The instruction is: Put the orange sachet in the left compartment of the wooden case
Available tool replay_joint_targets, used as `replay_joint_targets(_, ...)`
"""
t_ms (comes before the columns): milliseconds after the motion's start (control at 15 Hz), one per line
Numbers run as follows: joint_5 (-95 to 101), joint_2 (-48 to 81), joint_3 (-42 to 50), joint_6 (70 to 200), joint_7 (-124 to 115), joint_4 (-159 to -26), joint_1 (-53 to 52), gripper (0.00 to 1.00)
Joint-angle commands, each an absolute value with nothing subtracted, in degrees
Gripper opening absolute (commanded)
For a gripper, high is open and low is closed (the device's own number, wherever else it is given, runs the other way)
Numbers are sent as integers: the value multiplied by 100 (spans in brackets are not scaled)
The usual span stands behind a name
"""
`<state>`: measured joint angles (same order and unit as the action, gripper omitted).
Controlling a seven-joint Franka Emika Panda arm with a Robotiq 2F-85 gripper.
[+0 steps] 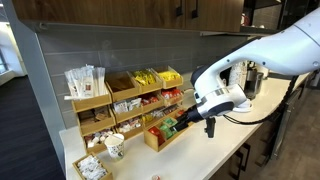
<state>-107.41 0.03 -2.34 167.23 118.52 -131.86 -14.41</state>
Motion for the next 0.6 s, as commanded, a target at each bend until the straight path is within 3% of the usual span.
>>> replay_joint_targets(0, -9508, -720, -494, 16458, 10404, -14017, -1160, 100)
replay_joint_targets(533, -7142, -1460, -504, 15658, 7552, -14609, -960, 100)
